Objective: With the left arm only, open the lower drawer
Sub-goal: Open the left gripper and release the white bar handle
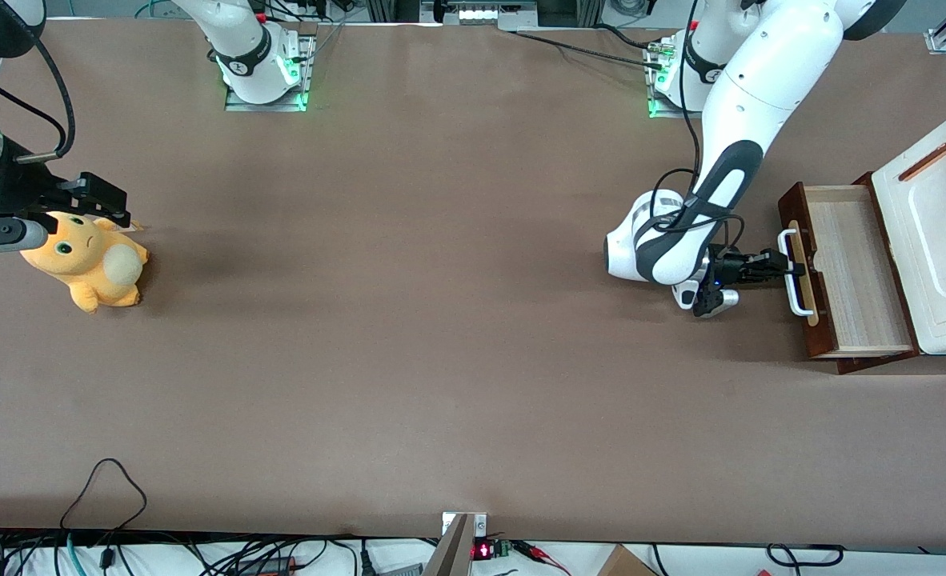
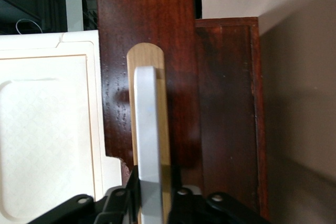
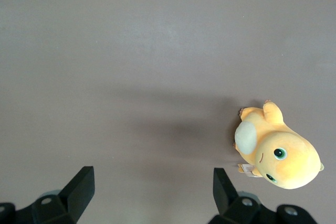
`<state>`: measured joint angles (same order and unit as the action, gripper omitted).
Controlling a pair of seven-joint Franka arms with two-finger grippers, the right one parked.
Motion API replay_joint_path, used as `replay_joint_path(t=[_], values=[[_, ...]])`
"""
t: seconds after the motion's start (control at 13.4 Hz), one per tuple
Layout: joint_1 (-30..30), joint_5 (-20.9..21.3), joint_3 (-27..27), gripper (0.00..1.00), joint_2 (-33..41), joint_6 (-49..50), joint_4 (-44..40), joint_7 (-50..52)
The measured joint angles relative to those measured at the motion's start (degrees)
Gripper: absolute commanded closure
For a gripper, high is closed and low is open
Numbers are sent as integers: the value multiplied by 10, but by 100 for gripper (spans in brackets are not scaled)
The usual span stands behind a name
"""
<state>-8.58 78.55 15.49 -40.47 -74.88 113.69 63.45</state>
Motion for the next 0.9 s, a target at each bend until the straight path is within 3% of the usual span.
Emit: replay_joint_path(t=[0.22, 0.6, 0.9], values=[[0, -18, 2, 0, 1, -4, -5, 0], [1, -115, 2, 0, 21, -36, -53, -17], [0, -212, 3, 0, 95, -99, -80, -76]])
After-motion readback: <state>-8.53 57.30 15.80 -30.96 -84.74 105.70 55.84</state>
